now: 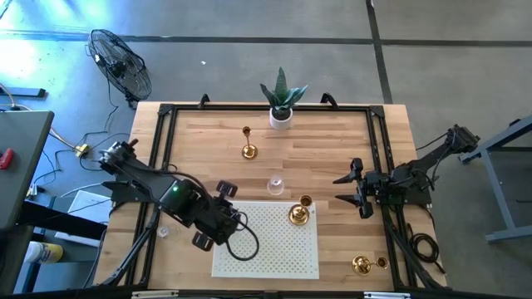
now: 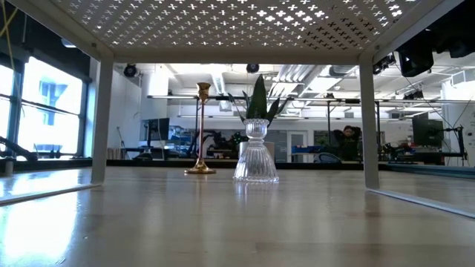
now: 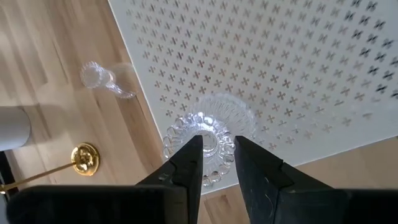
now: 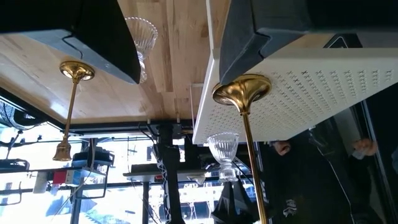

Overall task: Pick & Place candle stick holders
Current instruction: Put the top left glass candle holder on the shelf, then put the left candle holder on the shelf

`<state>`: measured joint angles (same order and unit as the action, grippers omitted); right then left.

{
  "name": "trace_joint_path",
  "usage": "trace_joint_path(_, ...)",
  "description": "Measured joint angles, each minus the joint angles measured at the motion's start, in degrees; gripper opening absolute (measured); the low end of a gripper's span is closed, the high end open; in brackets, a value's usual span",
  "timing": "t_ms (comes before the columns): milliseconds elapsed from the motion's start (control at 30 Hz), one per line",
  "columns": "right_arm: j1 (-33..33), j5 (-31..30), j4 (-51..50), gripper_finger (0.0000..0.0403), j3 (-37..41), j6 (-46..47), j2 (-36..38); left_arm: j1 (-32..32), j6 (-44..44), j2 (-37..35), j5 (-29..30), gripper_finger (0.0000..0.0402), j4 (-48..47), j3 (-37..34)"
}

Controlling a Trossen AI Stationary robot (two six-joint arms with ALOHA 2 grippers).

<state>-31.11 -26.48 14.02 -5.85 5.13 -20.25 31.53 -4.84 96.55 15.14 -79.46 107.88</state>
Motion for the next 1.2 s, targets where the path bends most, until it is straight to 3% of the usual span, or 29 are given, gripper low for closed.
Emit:
trace_joint_path(500, 0.0, 0.07, -0.03, 0.0211, 0.0, 0.0, 0.02, 0.0, -0.12, -0.07, -0.48, 0.0088, -5.67, 9.72)
trace_joint_path(600, -0.01, 0.07, -0.04, 0.0212, 0.0, 0.0, 0.01, 0.0, 0.04, -0.07, 2.44, 0.0088, -8.21, 11.76)
trace_joint_path(1067, 0.0, 0.04, -0.61, 0.0211, 0.0, 0.08, 0.02, -0.92, 4.84, -1.25, 28.5, 0.0088, -10.57, 13.41)
trace_joint_path(1200, 0.0, 0.0, -0.61, 0.0213, 0.0, 0.24, 0.02, -5.03, 4.4, -1.25, 29.1, 0.0088, -10.55, 13.41)
